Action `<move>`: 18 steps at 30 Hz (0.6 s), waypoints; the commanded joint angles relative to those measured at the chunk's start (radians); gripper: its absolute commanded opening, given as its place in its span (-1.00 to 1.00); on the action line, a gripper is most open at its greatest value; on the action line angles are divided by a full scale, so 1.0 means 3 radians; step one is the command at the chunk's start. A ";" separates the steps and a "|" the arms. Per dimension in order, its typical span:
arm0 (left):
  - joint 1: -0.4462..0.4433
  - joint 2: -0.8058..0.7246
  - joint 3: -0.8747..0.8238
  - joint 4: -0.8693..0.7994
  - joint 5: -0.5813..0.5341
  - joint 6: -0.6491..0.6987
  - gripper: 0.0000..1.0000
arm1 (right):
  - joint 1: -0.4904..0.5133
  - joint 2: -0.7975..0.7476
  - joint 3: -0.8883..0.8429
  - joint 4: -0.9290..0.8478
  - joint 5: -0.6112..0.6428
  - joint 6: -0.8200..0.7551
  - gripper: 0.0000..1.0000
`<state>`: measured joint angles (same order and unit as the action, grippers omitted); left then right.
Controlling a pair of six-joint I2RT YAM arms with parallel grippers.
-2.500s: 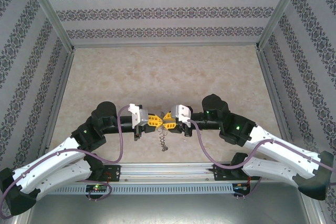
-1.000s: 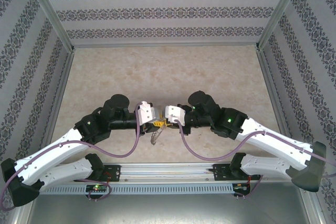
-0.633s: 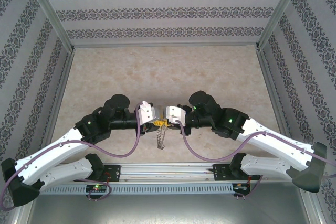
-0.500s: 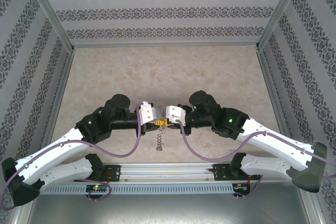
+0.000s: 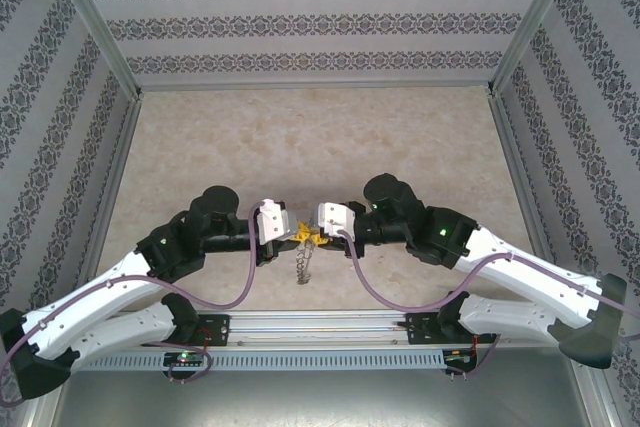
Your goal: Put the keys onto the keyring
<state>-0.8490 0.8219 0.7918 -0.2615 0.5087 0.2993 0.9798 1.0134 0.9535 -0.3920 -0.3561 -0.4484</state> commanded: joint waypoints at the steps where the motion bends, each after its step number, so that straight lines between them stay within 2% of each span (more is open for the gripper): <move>1: -0.0018 -0.0116 -0.0040 0.0364 0.0143 -0.0135 -1.00 | 0.0032 -0.0079 -0.0044 0.0110 -0.0053 0.0056 -0.72; 4: -0.0016 -0.0156 -0.0077 0.0439 0.0164 -0.0168 -1.00 | 0.0032 -0.0114 -0.0060 0.0107 -0.0032 0.0073 -0.82; 18: -0.0013 -0.0254 -0.0190 0.0785 0.0229 -0.0296 -1.00 | 0.0028 -0.0101 -0.0121 0.0130 -0.0163 0.0137 -0.68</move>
<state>-0.8490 0.7673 0.7418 -0.1379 0.5426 0.2379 0.9798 0.9871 0.9306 -0.3698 -0.3832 -0.4232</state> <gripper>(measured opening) 0.064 0.160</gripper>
